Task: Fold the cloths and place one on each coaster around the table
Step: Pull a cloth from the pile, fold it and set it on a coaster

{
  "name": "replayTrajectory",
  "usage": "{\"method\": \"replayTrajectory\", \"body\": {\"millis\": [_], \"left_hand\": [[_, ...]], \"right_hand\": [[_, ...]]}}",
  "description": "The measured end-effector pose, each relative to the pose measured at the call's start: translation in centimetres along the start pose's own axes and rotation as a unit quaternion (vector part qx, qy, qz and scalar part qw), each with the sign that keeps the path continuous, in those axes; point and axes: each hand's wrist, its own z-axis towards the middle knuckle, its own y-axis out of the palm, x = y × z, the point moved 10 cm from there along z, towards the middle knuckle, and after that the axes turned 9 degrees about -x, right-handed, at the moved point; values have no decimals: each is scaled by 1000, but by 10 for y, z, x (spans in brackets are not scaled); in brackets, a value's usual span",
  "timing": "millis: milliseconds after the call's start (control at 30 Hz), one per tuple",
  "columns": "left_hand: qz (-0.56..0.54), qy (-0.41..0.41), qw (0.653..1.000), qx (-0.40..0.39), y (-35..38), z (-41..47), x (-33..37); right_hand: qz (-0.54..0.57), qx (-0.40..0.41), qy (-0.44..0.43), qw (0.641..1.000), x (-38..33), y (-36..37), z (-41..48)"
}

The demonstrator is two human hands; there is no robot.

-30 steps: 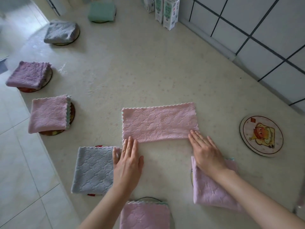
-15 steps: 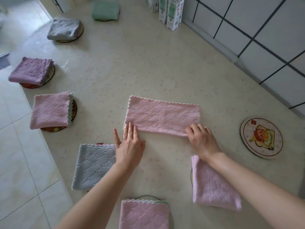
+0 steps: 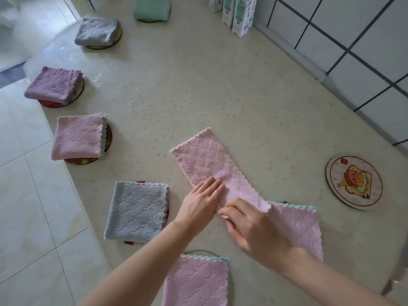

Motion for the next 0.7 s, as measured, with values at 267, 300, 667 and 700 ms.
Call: {"method": "replayTrajectory", "body": {"millis": [267, 300, 667, 700], "left_hand": [[110, 194, 975, 13, 13, -48, 13], [118, 201, 972, 13, 15, -51, 11], [-44, 136, 989, -26, 7, -51, -14], [-78, 127, 988, -32, 5, -50, -19]], "right_hand": [[-87, -63, -31, 994, 58, 36, 0], [-107, -61, -54, 991, 58, 40, 3], [-175, -105, -183, 962, 71, 61, 8], [-175, -107, -186, 961, 72, 60, 10]]}}
